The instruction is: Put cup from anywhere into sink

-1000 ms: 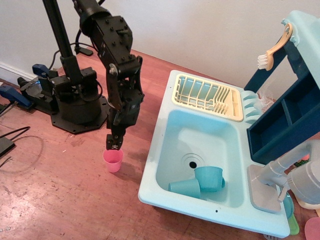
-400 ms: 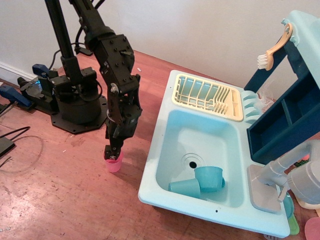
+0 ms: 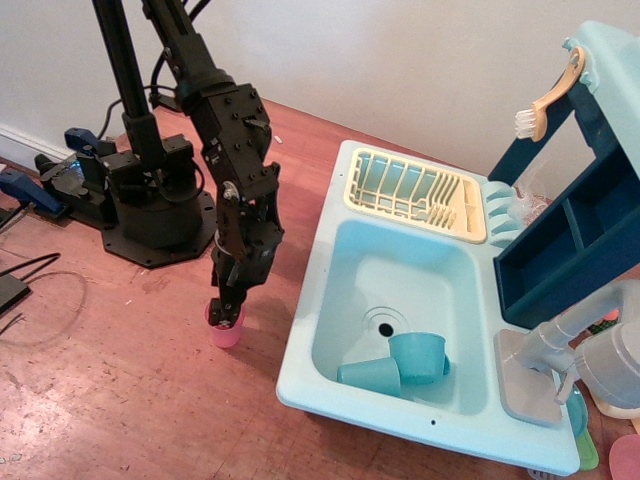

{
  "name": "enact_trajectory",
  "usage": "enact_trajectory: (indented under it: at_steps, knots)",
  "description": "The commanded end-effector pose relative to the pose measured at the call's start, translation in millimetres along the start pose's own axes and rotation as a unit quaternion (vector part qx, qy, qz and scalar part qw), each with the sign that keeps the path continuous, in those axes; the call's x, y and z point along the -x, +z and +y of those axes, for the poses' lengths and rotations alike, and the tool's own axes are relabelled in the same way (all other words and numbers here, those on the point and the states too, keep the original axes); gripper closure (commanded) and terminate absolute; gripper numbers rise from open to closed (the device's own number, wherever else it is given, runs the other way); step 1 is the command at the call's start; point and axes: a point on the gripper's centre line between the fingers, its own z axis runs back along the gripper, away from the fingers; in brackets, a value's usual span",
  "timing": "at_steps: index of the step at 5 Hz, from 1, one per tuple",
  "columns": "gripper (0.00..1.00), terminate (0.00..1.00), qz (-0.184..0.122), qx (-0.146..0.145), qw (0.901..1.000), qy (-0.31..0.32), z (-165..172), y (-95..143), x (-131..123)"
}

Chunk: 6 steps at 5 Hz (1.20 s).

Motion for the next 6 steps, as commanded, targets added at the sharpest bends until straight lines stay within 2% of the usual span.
enact_trajectory:
  at_steps: [1,4,5,6]
  knots:
    - [1.00,0.00,-0.001,-0.002,1.0000,-0.008,-4,6,-6]
    - [1.00,0.00,0.004,-0.016,0.9994,-0.029,-9,8,-23]
    - [1.00,0.00,-0.005,-0.017,0.9995,-0.025,-5,19,-18]
    - [1.00,0.00,-0.032,-0.038,0.9988,-0.003,19,67,1]
